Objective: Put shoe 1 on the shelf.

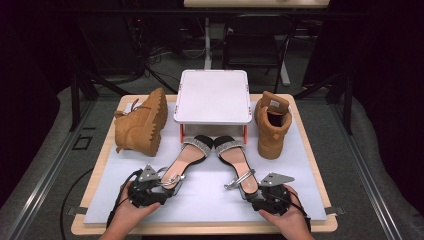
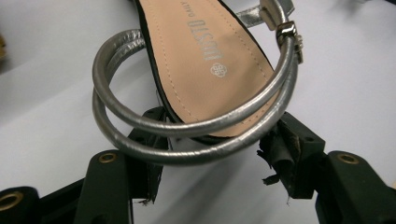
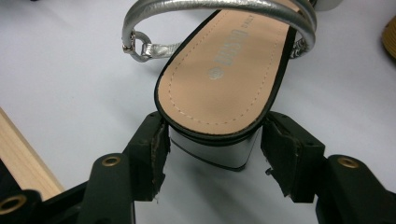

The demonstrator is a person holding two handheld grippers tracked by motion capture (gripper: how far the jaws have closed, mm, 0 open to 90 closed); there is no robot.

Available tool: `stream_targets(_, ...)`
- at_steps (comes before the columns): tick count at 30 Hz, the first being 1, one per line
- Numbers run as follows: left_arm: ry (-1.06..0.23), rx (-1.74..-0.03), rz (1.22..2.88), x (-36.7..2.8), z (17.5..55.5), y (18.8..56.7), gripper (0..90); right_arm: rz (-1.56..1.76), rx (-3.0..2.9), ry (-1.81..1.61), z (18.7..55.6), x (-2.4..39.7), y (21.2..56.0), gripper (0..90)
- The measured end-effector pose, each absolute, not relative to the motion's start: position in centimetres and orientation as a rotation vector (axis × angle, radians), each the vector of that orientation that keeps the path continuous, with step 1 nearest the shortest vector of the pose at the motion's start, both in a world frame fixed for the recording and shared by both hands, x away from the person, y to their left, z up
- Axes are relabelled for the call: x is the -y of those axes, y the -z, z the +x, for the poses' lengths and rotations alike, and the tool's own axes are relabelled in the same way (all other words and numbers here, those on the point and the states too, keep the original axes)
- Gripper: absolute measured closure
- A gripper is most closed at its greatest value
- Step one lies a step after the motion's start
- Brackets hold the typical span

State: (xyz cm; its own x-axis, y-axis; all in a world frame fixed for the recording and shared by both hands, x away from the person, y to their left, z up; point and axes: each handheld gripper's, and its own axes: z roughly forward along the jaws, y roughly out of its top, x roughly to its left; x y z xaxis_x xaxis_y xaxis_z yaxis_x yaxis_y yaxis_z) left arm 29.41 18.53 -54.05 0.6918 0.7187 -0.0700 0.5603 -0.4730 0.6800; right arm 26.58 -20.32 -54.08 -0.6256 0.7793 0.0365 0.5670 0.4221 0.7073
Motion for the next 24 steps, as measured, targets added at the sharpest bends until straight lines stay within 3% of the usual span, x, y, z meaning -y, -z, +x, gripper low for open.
stream_targets(24,-0.199,-0.858,2.207,-13.8,29.6,54.3,42.0,1.116,-2.425,-1.062,26.8,17.9,54.3,45.1)
